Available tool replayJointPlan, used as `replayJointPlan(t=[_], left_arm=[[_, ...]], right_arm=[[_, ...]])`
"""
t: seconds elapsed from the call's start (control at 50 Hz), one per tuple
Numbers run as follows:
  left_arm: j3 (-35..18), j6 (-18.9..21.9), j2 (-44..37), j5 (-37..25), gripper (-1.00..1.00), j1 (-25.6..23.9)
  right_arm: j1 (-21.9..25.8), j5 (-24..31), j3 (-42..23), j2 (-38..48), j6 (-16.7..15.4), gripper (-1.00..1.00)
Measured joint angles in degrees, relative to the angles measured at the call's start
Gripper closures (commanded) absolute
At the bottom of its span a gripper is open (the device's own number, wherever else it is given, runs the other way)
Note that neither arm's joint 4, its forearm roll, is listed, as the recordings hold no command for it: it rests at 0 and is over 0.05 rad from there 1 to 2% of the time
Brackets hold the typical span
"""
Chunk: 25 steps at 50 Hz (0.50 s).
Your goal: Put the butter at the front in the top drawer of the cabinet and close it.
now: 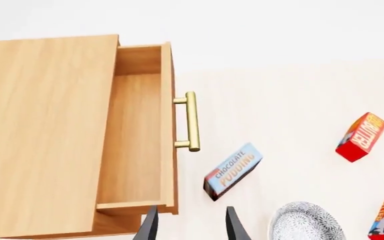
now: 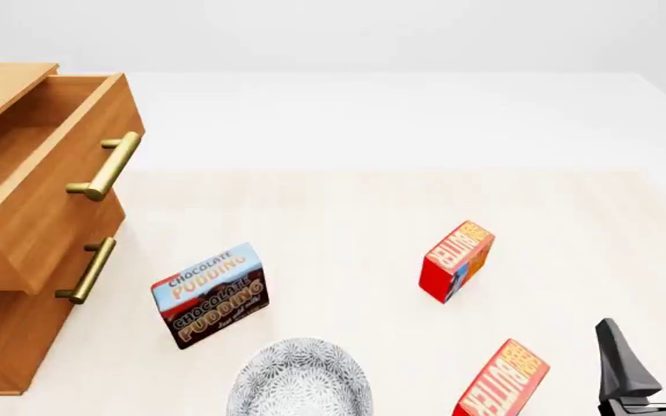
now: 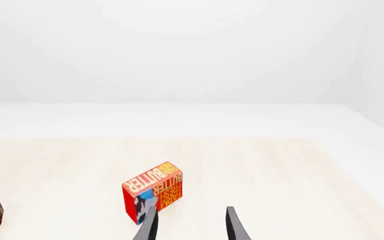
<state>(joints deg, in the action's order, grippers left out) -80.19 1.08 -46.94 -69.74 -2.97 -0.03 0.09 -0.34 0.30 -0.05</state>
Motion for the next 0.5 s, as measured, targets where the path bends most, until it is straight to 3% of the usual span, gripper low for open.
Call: replayJointPlan(t=[0.34, 0.5], left_arm=[[-5.7, -0.3, -7.0, -0.1, -1.00, 2.9], [-5.7, -2.0, -10.0, 1.1, -1.00, 2.5]], right_arm=[[0.0, 0.0, 0.0, 0.0, 0.0, -1.00], [0.0, 0.0, 0.0, 0.0, 0.0, -1.00]])
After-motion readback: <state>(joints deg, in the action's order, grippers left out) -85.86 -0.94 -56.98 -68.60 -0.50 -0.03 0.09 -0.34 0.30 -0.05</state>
